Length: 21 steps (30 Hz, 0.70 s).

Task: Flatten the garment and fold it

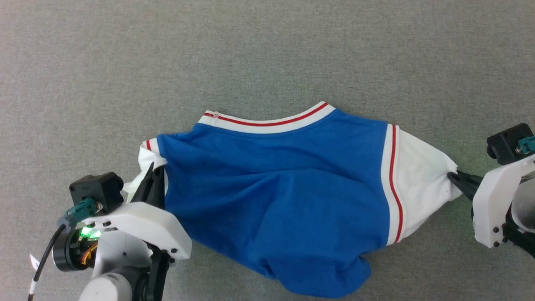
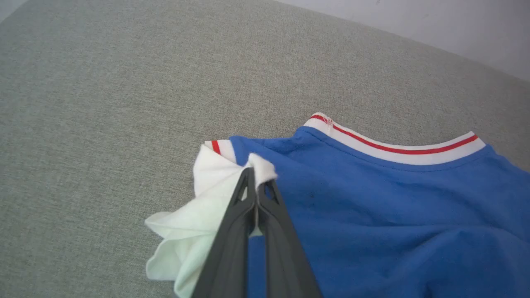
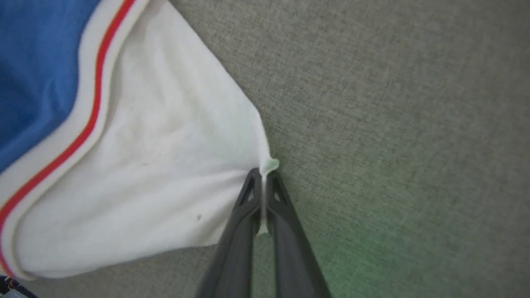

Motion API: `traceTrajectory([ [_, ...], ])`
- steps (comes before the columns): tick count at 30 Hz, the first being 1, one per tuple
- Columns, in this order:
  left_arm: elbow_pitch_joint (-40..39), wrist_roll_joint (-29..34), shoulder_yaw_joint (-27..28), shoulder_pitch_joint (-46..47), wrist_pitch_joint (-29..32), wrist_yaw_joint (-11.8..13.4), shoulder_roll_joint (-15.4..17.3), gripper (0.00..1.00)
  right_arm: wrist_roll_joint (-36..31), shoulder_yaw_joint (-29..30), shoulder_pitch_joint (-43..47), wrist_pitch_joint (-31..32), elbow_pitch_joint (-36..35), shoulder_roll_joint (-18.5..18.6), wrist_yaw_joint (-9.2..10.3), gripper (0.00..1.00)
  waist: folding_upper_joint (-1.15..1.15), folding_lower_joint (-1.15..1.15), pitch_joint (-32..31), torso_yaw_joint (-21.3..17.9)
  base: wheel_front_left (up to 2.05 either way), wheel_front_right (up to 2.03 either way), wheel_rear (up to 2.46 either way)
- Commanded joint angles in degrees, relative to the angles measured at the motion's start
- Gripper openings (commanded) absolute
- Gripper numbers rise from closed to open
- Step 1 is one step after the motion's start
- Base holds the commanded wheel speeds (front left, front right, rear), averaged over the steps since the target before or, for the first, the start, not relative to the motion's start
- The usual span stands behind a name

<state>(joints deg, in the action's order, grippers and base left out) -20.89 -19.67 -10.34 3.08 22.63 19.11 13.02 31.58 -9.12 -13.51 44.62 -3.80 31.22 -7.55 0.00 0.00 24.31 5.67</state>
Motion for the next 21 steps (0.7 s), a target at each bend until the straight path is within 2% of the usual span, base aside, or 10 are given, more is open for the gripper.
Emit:
traceTrajectory([
  [1, 0.40, -0.06, 0.08, 1.19, -0.18, -0.38, 0.07, 0.00, -0.07, -1.22, 1.86, 0.61, 1.92, -1.03, 0.06, 0.00, 0.00, 0.00, -0.29, -0.39, 0.00, 0.00, 0.00],
  [7, 0.79, -0.52, 0.69, 2.16, -1.76, -0.61, -0.04, 0.00, -2.90, 2.43, -0.58, -8.12, 0.96, -4.54, 0.06, 0.00, 0.00, 0.00, -2.51, -1.83, 0.00, 0.00, 0.00],
  [10, 0.82, -1.18, 0.57, 3.69, -2.92, -1.27, -0.56, 0.00, -3.62, 4.78, -1.85, -13.42, -0.07, -7.55, 0.06, 0.00, 0.00, 0.00, -4.12, -2.50, 0.00, 0.00, 0.00],
  [14, 1.30, -0.83, -0.04, 7.88, -2.64, -2.84, 0.41, 0.00, -4.75, 6.96, -5.35, -18.99, -1.64, -10.56, 0.06, 0.00, 0.00, 0.00, -6.83, -3.75, 0.00, 0.00, 0.00],
  [20, 3.10, 1.64, -0.69, 20.95, -0.05, -5.91, 3.84, 0.00, -7.31, 6.00, -15.95, -21.42, -3.62, -11.40, 0.06, 0.00, 0.00, 0.00, -11.63, -5.63, 0.00, 0.00, 0.00],
  [21, 3.10, 1.64, -0.69, 20.95, -0.05, -5.91, 3.84, 0.00, -7.31, 6.00, -15.95, -21.42, -3.62, -11.40, 0.06, 0.00, 0.00, 0.00, -11.63, -5.63, 0.00, 0.00, 0.00],
])
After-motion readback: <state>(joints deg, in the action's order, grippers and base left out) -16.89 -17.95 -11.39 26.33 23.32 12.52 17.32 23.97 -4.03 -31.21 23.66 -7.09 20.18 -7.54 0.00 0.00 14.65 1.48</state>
